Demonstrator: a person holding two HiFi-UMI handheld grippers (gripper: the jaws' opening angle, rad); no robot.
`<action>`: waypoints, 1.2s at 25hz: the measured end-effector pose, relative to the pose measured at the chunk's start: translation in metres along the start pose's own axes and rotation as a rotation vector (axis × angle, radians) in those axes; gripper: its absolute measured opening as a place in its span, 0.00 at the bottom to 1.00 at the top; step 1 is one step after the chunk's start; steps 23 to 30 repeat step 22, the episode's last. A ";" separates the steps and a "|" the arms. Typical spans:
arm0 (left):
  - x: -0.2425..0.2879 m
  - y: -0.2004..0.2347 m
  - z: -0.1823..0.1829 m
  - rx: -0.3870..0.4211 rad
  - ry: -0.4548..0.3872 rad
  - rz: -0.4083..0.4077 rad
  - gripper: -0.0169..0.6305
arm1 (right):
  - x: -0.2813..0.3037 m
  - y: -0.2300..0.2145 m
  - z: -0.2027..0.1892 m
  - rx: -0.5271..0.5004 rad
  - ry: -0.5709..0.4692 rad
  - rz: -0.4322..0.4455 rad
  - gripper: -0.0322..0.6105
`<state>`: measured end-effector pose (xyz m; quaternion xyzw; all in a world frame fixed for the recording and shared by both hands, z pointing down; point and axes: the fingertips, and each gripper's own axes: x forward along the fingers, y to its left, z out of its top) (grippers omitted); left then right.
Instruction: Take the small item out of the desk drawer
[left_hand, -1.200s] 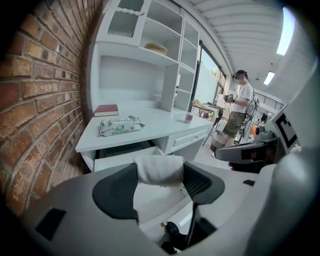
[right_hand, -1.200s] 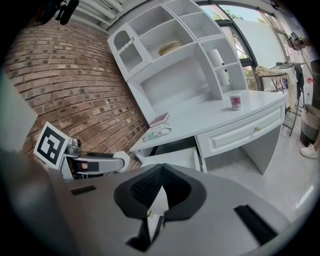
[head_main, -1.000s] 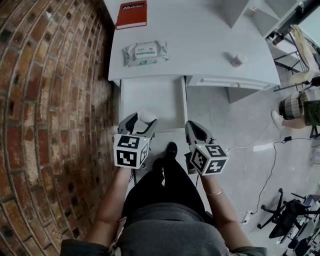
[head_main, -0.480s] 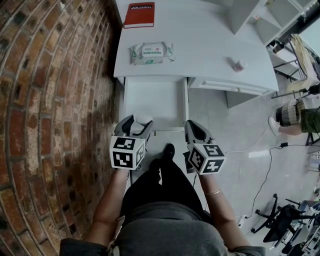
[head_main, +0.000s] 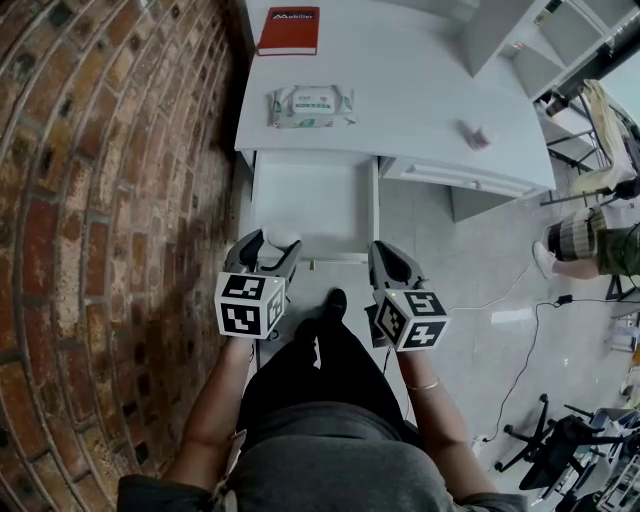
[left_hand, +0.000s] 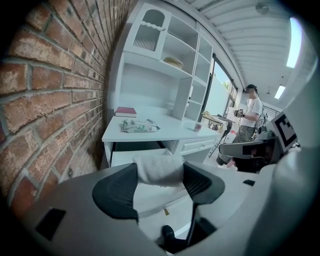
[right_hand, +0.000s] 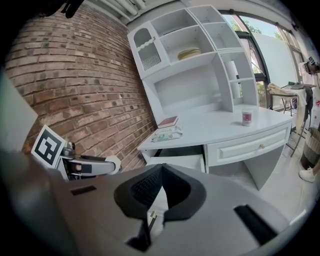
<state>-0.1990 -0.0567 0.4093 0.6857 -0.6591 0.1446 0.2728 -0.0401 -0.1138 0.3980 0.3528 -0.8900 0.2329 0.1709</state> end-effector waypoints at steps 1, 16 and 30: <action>-0.001 0.001 0.000 -0.003 -0.007 0.001 0.48 | 0.000 0.001 -0.001 -0.001 0.000 0.001 0.05; -0.011 0.011 0.006 -0.007 -0.042 0.024 0.48 | -0.002 0.005 -0.003 -0.006 0.004 -0.006 0.05; -0.010 0.014 0.007 -0.015 -0.040 0.029 0.48 | 0.000 0.007 -0.003 -0.015 0.006 -0.001 0.05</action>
